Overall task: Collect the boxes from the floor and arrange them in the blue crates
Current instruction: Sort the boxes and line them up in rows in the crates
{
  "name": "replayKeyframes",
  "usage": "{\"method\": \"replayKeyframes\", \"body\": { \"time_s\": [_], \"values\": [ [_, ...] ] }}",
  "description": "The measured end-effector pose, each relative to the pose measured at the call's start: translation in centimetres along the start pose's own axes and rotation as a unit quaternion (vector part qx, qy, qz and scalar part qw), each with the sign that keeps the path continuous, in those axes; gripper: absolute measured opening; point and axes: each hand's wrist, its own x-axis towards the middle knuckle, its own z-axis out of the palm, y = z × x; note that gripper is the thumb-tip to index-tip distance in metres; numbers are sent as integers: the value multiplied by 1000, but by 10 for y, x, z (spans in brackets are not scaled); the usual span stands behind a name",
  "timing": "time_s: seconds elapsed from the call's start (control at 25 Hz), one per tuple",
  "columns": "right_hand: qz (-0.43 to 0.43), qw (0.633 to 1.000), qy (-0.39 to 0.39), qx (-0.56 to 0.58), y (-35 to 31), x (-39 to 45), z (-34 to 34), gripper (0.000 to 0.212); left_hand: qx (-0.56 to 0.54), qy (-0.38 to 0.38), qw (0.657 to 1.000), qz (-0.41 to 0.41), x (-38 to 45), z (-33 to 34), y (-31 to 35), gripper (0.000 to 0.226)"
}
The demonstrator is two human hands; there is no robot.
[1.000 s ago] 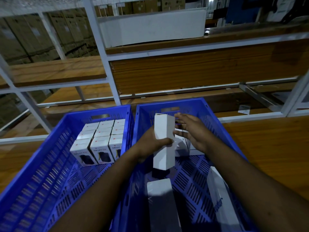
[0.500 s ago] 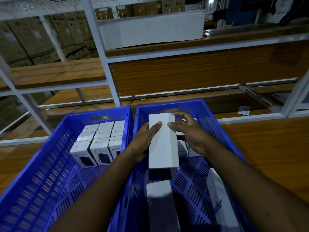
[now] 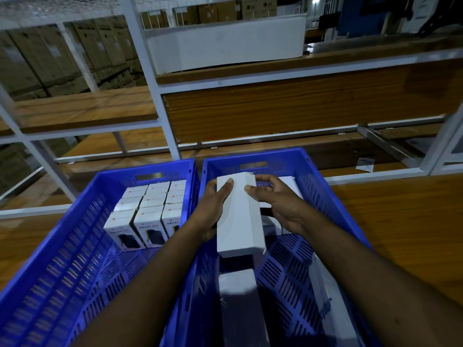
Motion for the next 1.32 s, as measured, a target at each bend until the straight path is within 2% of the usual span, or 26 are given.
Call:
{"method": "replayKeyframes", "body": {
  "time_s": [0.16,0.24,0.32,0.4,0.48,0.6,0.72,0.88,0.96,1.12,1.2,1.32],
  "values": [
    [59,996,-43,-55,-1,-3,-2,67,8,71,997,20,6,2,-2,44],
    [112,983,-98,-107,3,-6,-5,75,-3,97,995,26,9,2,-3,44],
    [174,965,-158,-119,6,-9,-6,66,-12,110,993,26,12,1,-5,46],
    [199,960,-169,-100,7,-11,-7,56,-9,109,994,24,14,-1,-6,49],
    [195,967,-139,-82,6,-10,-8,50,10,91,996,17,15,-2,-7,53],
    [166,985,-35,-33,7,-1,-11,50,63,21,998,-16,9,3,-9,68],
    [135,988,62,49,16,10,-14,48,133,-42,990,-33,7,6,-15,72],
    [174,974,109,98,31,15,-17,33,253,-79,963,-46,11,4,-22,75],
    [194,967,121,109,37,16,-18,27,281,-108,952,-60,13,4,-26,65],
    [192,960,153,135,47,21,-21,35,327,-151,931,-57,20,9,-28,34],
    [181,960,171,124,50,23,-18,37,355,-153,920,-61,24,11,-28,31],
    [189,962,196,32,50,25,-10,35,358,-160,917,-73,34,15,-33,31]
  ]
}}
